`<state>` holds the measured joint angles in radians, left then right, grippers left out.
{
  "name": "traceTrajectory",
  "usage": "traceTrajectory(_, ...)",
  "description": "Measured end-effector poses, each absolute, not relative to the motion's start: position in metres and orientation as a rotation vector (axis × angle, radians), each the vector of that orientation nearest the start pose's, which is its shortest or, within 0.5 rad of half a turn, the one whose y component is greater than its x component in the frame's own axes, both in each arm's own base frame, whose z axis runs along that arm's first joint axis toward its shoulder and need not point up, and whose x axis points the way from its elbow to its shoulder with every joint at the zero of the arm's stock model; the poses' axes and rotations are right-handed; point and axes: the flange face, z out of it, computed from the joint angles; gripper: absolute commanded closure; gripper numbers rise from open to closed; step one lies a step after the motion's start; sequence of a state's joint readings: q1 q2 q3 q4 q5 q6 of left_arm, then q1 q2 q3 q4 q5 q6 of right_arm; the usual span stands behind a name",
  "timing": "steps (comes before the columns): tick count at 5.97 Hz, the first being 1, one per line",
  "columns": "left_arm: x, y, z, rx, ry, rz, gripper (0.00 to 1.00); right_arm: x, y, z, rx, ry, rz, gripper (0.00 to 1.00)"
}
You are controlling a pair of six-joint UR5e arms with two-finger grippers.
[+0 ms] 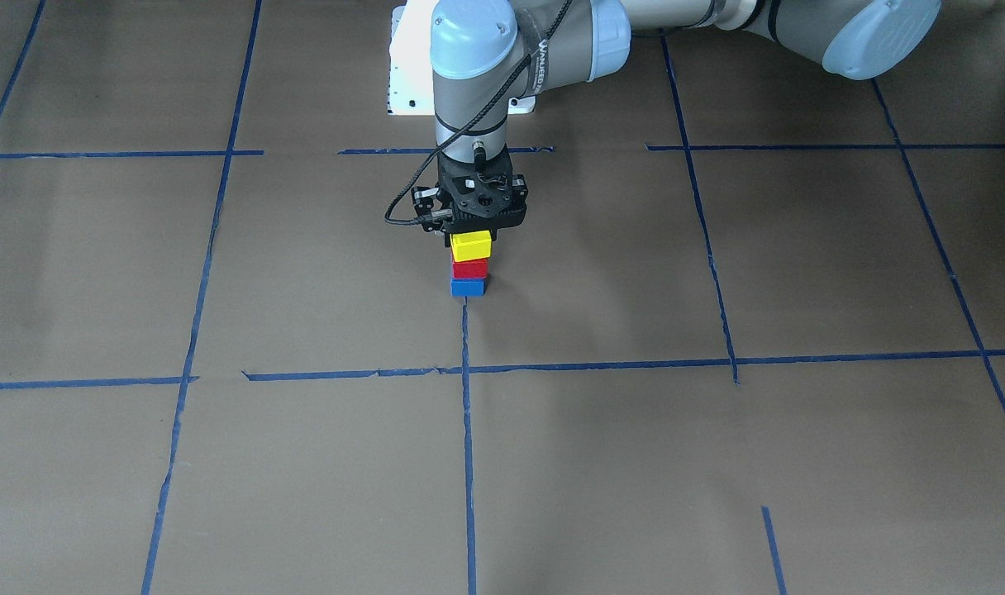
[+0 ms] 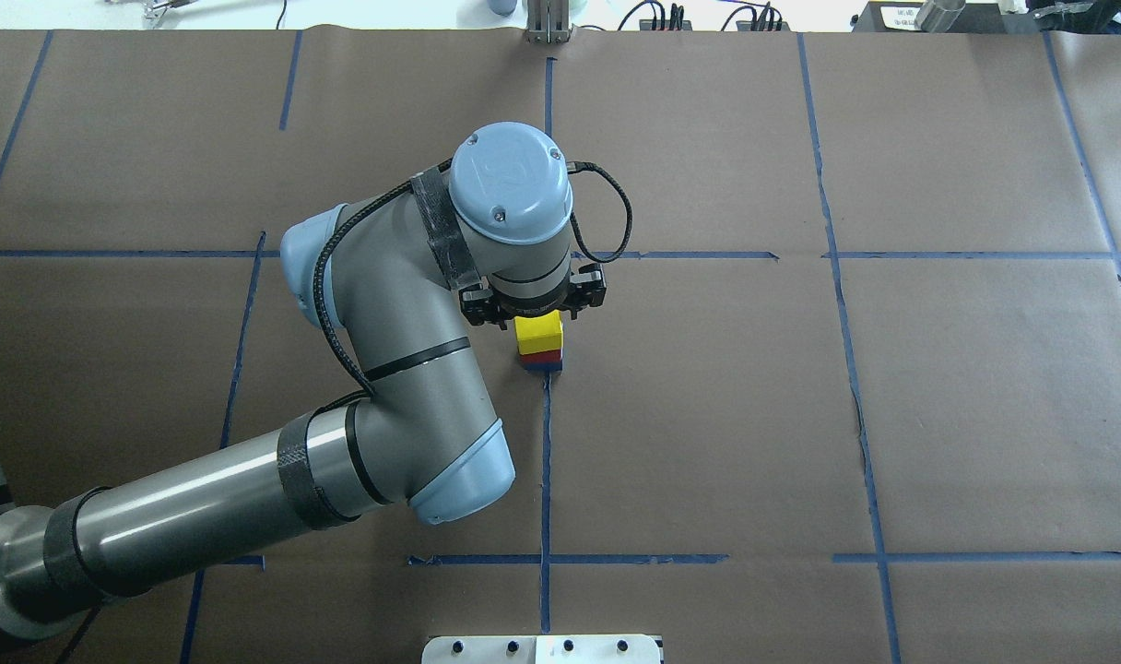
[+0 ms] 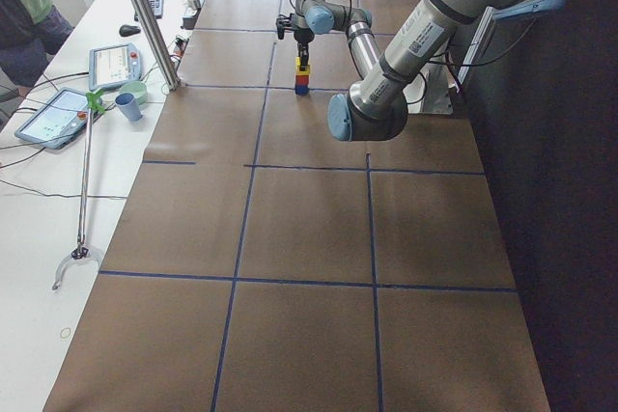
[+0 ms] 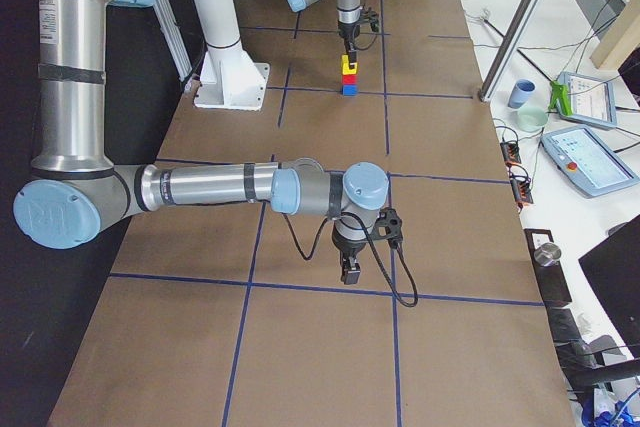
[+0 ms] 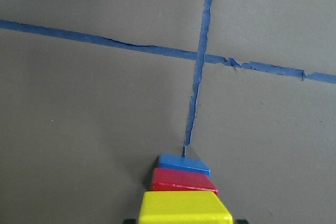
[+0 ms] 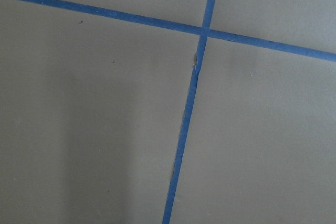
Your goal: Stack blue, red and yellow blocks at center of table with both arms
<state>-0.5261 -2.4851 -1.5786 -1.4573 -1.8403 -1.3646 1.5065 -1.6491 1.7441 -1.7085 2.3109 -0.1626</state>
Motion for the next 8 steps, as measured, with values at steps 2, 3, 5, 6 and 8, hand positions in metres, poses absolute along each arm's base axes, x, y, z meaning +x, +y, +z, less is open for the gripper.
traceTrajectory(2,0.544,-0.452,0.096,0.083,0.853,-0.155,0.00,0.037,-0.458,0.629,-0.001,-0.742,-0.202,0.00)
traceTrajectory(3,0.520,-0.458,0.103,0.118,0.839,-0.111,0.00,0.037,-0.458,0.631,-0.001,-0.743,-0.202,0.00)
traceTrajectory(5,0.431,-0.482,0.158,0.153,0.809,0.024,0.00,0.037,-0.459,0.632,-0.002,-0.743,-0.201,0.00)
traceTrajectory(6,0.369,-0.508,0.204,0.155,0.793,0.107,0.00,0.037,-0.460,0.631,0.000,-0.743,-0.201,0.00)
traceTrajectory(8,0.227,-0.556,0.319,0.162,0.749,0.259,0.00,0.036,-0.461,0.630,0.002,-0.743,-0.202,0.00)
